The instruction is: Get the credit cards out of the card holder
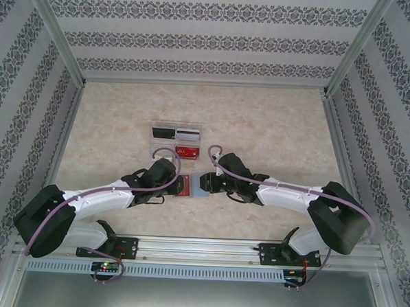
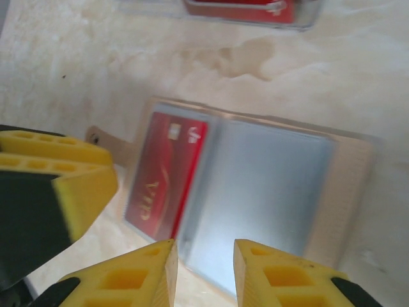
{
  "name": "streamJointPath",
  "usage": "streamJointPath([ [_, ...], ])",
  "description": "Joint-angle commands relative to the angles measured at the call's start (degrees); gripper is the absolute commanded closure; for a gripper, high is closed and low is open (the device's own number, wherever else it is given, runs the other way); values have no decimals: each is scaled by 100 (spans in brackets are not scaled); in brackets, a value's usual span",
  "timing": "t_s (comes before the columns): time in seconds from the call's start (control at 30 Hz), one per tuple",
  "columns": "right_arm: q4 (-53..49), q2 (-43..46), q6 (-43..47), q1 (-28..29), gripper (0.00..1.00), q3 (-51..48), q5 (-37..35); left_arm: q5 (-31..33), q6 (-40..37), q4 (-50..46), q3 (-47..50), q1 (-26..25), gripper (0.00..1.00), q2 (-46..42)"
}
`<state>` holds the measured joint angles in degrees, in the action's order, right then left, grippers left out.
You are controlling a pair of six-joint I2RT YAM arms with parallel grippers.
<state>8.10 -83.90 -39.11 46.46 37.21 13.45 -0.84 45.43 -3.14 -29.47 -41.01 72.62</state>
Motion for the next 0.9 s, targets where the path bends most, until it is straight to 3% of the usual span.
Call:
streamJointPath([
  [0.0,50,-287,-152,125,70,289,149,-74,-22,-22,220,200,74,-91],
  [0.17,84,-630,-219,230,71,512,195,-350,-45,302,267,252,81,93],
  [0.87,324,-1255,-477,276,73,713,496,-665,54,744,324,250,81,516],
])
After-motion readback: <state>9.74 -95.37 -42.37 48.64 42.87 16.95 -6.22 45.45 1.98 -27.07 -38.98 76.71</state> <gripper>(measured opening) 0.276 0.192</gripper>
